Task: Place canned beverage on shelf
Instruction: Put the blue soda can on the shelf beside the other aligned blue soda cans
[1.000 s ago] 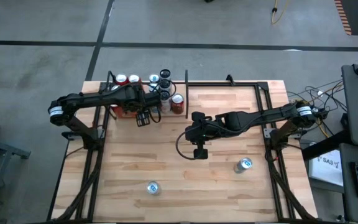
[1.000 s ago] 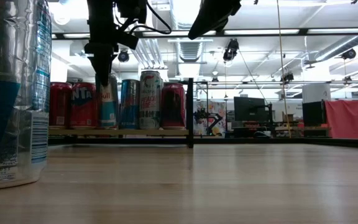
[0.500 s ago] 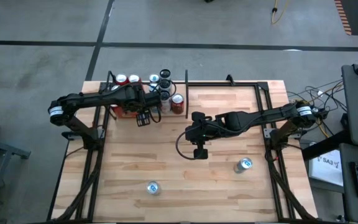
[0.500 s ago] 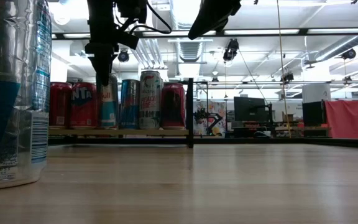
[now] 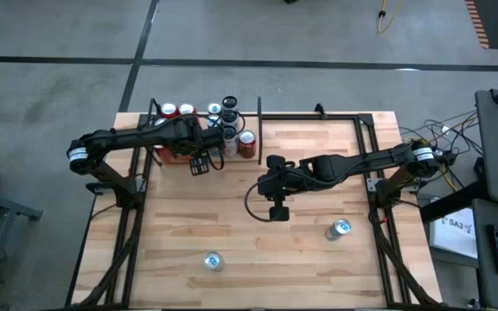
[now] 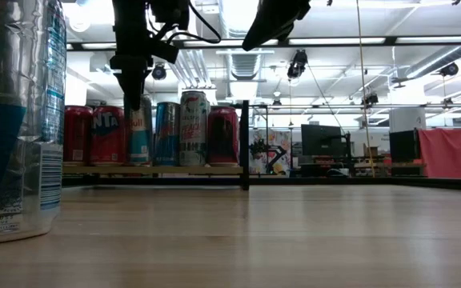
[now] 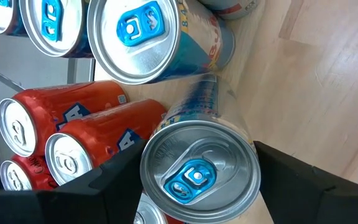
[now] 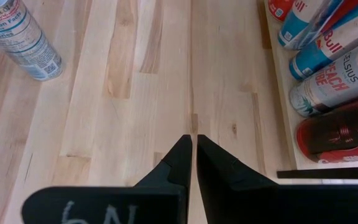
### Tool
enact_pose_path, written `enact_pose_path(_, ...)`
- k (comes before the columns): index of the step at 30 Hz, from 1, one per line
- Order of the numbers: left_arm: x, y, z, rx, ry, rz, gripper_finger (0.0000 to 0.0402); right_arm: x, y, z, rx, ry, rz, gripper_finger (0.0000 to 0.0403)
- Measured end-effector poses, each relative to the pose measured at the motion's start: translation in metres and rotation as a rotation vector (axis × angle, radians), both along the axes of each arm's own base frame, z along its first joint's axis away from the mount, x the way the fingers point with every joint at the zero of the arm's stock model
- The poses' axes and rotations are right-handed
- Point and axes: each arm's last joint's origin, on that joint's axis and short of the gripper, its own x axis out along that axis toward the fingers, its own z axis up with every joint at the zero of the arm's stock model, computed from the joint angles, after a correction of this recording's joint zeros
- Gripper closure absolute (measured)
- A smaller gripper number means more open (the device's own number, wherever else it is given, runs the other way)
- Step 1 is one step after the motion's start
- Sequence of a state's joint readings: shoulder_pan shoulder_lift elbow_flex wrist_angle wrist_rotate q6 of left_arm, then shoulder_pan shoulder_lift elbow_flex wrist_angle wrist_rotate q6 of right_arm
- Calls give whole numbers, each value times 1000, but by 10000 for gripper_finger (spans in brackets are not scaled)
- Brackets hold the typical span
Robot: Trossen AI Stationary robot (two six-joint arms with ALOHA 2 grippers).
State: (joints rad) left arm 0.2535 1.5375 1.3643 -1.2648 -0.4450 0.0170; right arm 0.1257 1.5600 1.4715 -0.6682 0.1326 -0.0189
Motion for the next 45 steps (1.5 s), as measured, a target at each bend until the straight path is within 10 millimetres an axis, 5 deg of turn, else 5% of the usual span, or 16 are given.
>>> enact_pose_path(45,0,3,2,140,38,-8,100,0,0,0,-1,1,0,390)
